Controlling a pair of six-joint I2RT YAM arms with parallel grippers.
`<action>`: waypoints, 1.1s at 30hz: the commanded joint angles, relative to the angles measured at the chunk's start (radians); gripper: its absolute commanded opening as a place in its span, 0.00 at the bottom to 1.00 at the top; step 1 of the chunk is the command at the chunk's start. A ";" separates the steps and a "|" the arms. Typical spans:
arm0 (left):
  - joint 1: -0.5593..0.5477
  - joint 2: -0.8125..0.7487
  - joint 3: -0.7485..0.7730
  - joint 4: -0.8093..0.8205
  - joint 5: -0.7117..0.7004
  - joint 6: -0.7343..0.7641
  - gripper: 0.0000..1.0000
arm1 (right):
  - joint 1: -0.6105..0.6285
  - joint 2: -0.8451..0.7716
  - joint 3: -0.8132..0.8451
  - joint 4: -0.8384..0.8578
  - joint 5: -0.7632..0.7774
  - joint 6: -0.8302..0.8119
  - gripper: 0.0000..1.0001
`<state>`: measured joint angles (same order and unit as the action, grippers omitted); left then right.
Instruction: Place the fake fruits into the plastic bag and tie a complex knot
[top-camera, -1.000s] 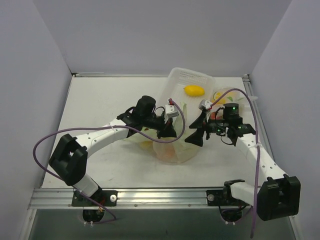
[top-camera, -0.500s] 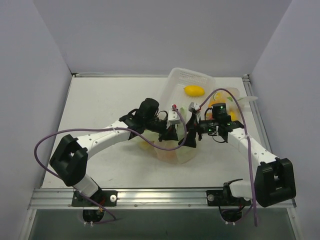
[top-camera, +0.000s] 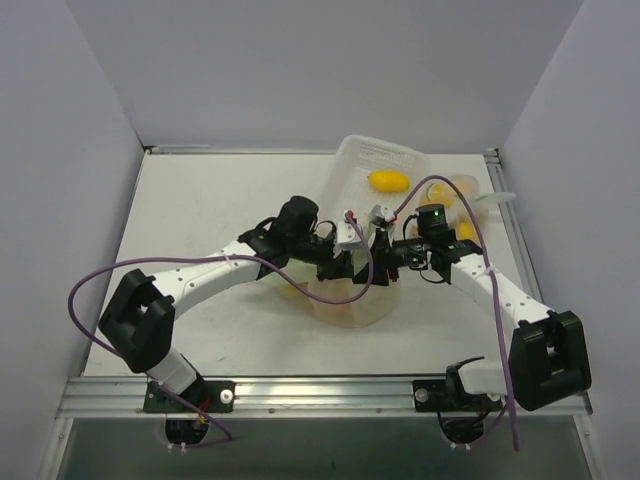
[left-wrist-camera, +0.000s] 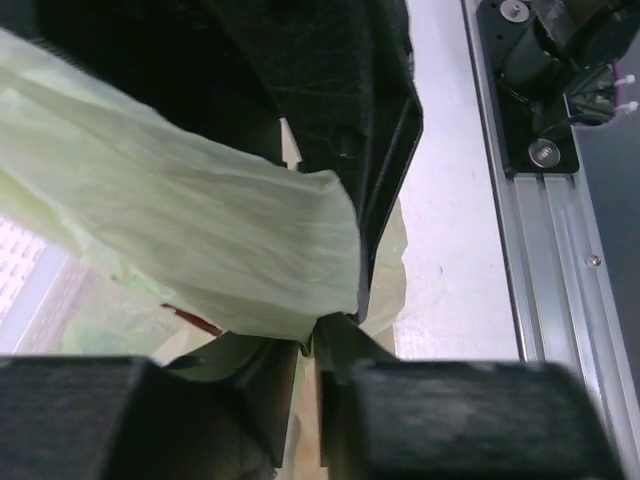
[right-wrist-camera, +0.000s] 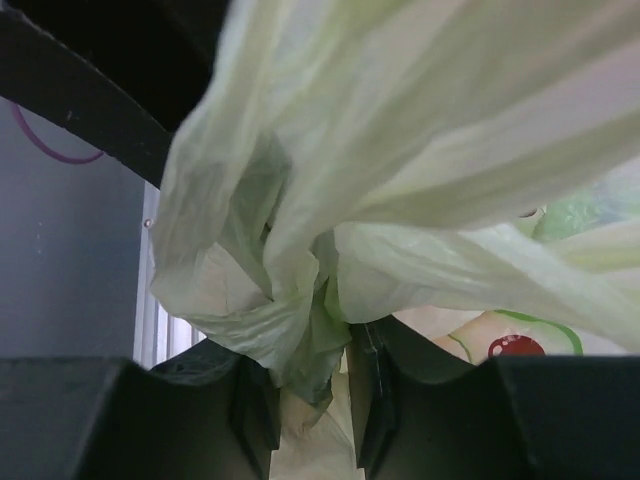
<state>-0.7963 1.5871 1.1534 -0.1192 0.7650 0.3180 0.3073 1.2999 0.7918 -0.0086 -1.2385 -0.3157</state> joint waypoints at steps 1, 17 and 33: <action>-0.017 -0.061 0.017 -0.014 0.016 -0.022 0.27 | -0.008 -0.002 0.063 0.018 0.027 -0.045 0.25; 0.360 -0.484 -0.063 -0.120 -0.020 -0.289 0.75 | -0.014 0.001 0.096 -0.160 0.089 -0.174 0.00; 0.983 -0.497 -0.087 -0.970 0.144 0.297 0.85 | -0.014 0.002 0.115 -0.166 0.189 -0.140 0.00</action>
<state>0.1421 1.0904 1.0851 -0.9638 0.7898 0.5652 0.3000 1.3060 0.8616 -0.1627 -1.0813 -0.4690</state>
